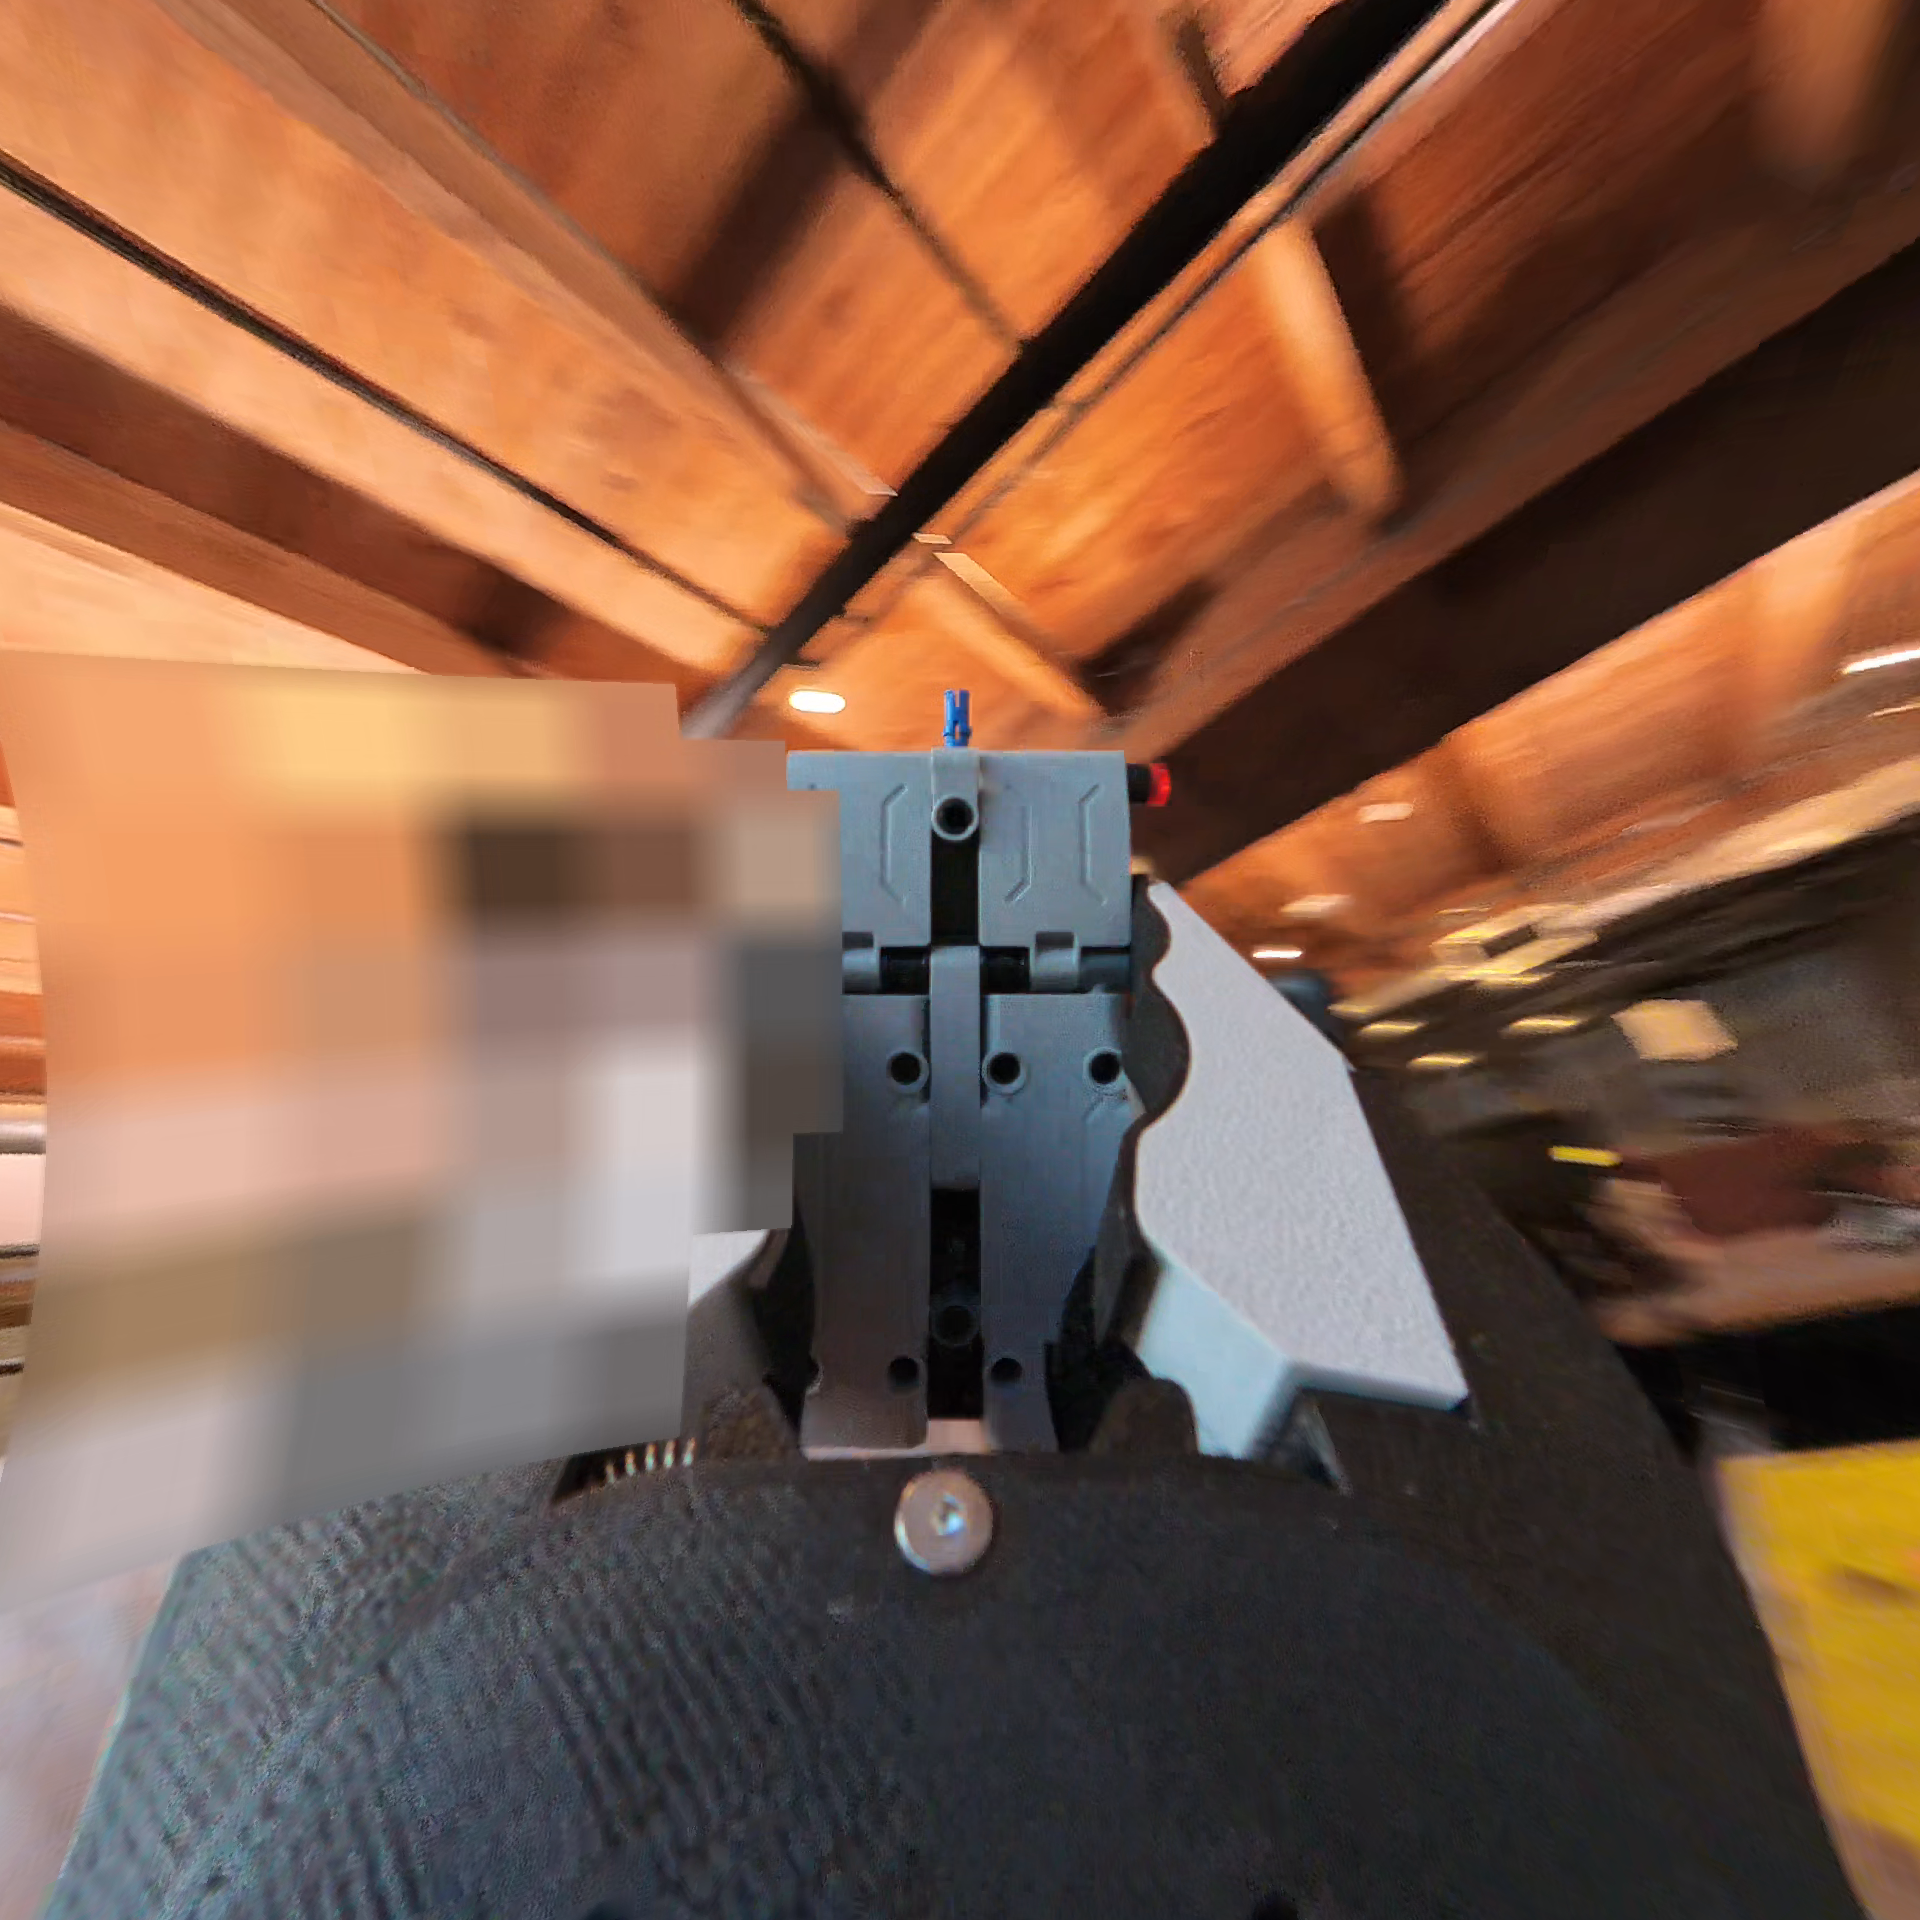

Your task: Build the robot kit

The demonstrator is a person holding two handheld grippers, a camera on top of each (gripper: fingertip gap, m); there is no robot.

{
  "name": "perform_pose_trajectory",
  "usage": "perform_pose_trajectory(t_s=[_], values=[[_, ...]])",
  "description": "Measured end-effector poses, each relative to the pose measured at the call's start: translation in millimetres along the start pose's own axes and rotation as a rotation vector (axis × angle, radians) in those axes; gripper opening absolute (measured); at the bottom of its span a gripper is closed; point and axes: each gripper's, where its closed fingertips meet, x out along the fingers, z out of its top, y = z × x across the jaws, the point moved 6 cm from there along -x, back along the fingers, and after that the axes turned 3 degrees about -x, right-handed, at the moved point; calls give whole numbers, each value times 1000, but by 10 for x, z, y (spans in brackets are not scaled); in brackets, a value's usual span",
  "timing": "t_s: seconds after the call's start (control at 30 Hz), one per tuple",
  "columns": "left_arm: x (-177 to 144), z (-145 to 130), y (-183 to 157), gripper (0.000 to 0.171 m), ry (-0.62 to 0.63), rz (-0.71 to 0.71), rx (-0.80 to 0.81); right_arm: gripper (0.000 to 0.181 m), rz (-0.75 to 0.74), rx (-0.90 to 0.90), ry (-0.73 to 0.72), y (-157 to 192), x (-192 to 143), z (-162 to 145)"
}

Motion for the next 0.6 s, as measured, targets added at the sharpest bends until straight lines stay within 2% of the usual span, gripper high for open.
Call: perform_pose_trajectory(t_s=[0.1, 0.17, 0.4, 0.47, 0.6], values=[[-109, -51, -29, 17, -12, -44, -54, 63, 283, 189, -83, 140, -105, 60], [-173, -35, -27, 17, -37, -51, -66, 64, 356, 201, -124, 203, -171, 113], [-250, 26, -34, 16, -42, -37, -35, 64, 337, 155, -140, 253, -272, 151], [-213, -18, -21, 21, -21, -35, -34, 64, 314, 148, -126, 235, -268, 122], [-82, -367, 107, 65, 76, 35, -27, 63, 128, 56, -42, 98, -257, -9]])
